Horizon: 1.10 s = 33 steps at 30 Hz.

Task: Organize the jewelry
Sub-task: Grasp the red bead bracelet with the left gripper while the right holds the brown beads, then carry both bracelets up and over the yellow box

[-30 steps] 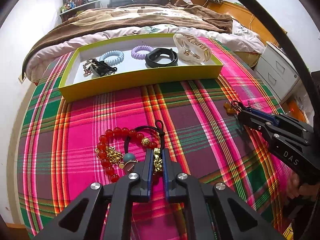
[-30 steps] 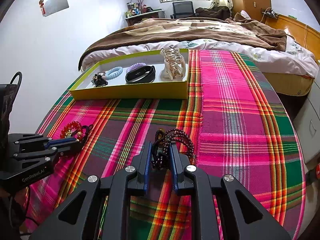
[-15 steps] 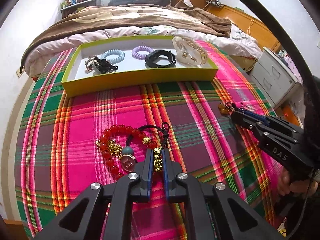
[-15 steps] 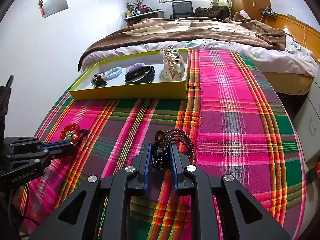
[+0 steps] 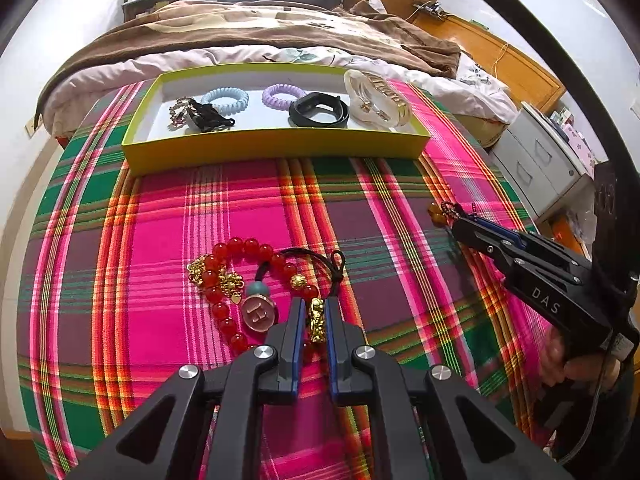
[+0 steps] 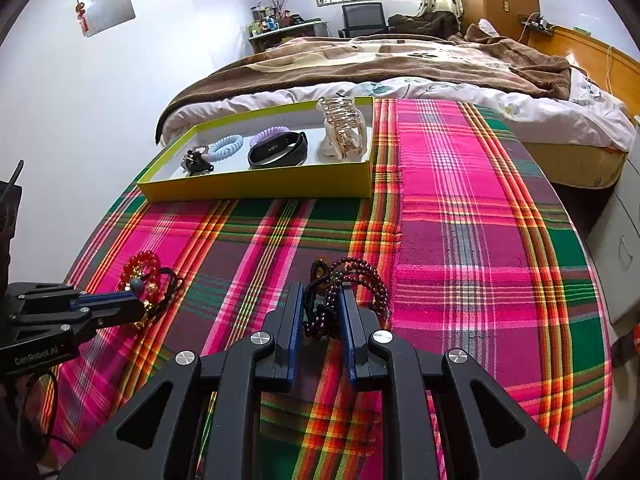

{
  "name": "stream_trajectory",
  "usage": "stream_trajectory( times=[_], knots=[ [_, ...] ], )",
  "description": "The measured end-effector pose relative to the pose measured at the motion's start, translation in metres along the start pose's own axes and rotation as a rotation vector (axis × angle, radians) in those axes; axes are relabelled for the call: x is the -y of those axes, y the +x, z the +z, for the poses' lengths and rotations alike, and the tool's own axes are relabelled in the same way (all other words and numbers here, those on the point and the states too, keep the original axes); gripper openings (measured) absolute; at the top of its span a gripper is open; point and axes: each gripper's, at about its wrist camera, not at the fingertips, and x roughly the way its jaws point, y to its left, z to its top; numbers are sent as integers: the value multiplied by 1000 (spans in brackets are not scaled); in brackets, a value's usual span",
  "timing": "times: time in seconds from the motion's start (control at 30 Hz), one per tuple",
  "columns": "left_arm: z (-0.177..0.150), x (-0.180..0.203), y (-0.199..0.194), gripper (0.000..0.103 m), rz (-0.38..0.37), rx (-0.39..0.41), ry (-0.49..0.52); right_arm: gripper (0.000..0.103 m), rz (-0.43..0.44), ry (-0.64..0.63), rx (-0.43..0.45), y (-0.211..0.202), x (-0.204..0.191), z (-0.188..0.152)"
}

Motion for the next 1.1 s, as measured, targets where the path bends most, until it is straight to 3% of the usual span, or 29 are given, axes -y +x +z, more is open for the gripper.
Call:
stream_trajectory(
  times=[0.1, 0.2, 0.6, 0.77, 1.1],
  knots=[
    [1, -2, 0, 17, -1, 6, -16, 18, 0, 0, -1, 0, 1, 0],
    [4, -1, 8, 18, 44, -8, -20, 18, 1, 0, 0, 0, 1, 0],
    [14, 13, 21, 17, 154, -6, 26, 18, 2, 1, 0, 0, 0, 0],
    [14, 12, 19, 9, 162, 5, 9, 18, 1, -5, 4, -2, -1, 0],
    [16, 19, -25, 9, 160, 123, 27, 18, -3, -23, 38, -17, -10, 6]
  ],
)
